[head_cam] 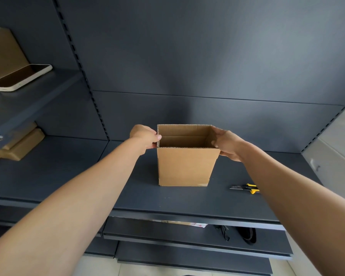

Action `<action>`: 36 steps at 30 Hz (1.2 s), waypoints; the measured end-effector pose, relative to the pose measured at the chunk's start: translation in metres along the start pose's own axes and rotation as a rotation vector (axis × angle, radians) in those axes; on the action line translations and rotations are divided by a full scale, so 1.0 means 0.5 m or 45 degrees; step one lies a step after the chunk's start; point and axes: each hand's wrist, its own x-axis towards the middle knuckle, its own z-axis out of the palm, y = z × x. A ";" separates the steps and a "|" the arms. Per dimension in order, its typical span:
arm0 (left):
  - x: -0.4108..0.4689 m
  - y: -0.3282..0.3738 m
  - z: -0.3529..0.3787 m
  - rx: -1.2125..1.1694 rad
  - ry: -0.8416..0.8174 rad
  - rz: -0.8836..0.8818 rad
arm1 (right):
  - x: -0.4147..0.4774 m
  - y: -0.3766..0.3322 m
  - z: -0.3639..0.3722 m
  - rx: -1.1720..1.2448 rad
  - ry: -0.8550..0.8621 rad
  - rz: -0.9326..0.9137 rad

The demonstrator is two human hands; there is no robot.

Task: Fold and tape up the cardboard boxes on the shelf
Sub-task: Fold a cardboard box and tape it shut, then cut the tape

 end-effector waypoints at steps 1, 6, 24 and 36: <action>0.002 -0.001 -0.001 -0.037 -0.025 -0.014 | -0.004 0.003 -0.005 0.084 -0.026 0.021; 0.017 -0.011 -0.004 -0.215 -0.133 -0.117 | -0.006 0.015 -0.020 0.255 -0.063 0.054; 0.010 -0.014 0.025 -0.100 -0.397 -0.450 | -0.002 0.021 -0.015 0.397 -0.002 0.074; 0.022 0.000 0.062 0.463 -0.353 -0.316 | 0.001 0.035 -0.028 0.522 -0.047 0.133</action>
